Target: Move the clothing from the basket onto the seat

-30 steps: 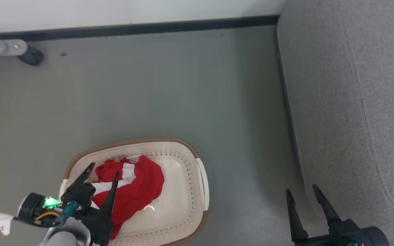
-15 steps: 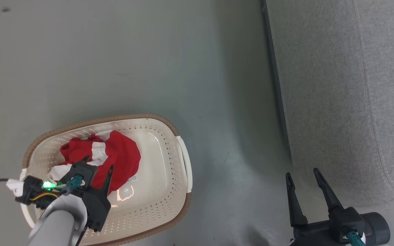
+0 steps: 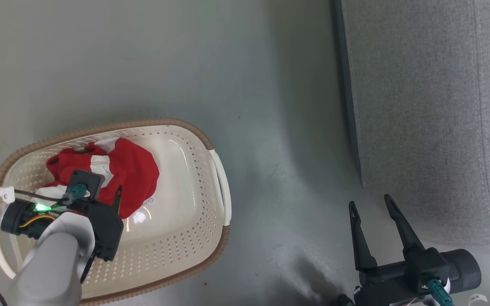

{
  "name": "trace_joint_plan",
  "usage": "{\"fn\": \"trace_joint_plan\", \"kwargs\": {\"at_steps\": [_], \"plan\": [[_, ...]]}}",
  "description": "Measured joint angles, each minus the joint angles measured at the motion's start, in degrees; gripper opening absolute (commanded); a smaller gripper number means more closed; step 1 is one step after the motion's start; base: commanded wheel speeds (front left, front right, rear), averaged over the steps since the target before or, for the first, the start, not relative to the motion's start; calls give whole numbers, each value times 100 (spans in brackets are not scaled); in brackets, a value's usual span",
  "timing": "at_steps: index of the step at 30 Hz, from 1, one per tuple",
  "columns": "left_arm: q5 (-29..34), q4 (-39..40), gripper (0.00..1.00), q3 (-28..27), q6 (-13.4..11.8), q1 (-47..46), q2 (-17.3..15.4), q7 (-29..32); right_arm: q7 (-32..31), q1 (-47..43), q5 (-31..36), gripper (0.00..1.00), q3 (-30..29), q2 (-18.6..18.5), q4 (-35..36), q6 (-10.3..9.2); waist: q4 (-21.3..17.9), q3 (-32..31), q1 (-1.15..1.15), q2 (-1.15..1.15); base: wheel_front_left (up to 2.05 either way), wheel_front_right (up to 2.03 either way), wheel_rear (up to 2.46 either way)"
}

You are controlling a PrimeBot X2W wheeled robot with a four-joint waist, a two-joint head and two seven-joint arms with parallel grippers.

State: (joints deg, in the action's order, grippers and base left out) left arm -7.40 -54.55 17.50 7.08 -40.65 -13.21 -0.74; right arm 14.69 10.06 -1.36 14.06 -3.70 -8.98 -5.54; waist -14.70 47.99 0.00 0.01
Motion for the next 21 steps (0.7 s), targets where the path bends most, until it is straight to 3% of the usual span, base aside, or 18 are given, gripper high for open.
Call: {"fn": "trace_joint_plan", "kwargs": {"at_steps": [21], "plan": [[121,-675,100,169,1,-855,-154,296,1,410,49,100,330,69,533,-8,-283,773,0,-1,0,0,0]]}}
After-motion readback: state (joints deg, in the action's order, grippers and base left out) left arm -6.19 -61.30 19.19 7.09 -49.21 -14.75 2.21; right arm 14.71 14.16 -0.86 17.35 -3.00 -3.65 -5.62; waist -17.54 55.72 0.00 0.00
